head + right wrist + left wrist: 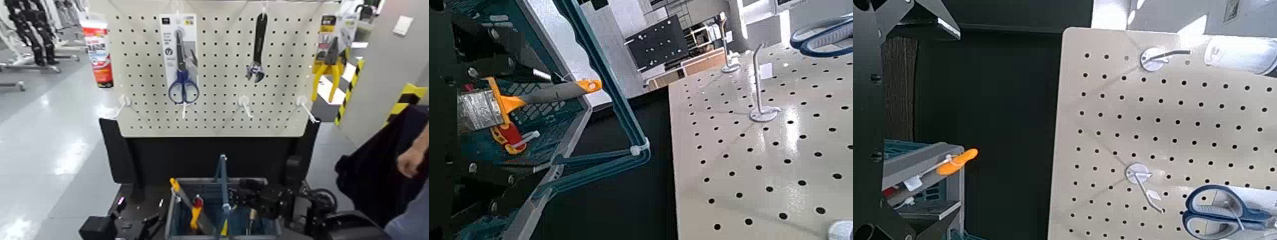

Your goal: Put the yellow roller into the crate.

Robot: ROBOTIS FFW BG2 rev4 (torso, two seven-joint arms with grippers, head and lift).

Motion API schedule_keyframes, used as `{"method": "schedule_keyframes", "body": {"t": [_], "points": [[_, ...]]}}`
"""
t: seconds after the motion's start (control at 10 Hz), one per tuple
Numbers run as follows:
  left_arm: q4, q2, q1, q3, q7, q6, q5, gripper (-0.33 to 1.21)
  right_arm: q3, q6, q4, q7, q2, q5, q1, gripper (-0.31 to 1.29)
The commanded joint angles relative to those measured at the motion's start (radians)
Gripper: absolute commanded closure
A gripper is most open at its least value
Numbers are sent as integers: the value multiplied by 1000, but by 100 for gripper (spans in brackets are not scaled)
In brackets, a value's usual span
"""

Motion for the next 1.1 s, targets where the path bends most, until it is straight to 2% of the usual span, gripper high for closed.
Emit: {"method": "schedule_keyframes", "body": {"t": [0.1,0.3,0.6,0.7,0.9,1.0,1.1], "points": [[0,-2,0,2,0,-1,0,12,-47,49,-109,-13,-4,77,29,10],[0,-3,-2,2,0,-1,0,12,-79,85,-239,-92,-6,134,96,10],[2,-3,-2,2,0,-1,0,12,-125,62,-350,-196,20,137,205,10],[2,-3,-2,2,0,-1,0,12,-139,26,-376,-244,31,136,245,10],[2,0,-2,2,0,-1,0,12,-159,-99,-431,-392,62,133,349,10],[2,0,-2,2,0,-1,0,12,-180,-167,-436,-421,88,133,388,10],[2,0,-2,2,0,-1,0,12,-185,-216,-442,-463,102,137,420,10]]}}
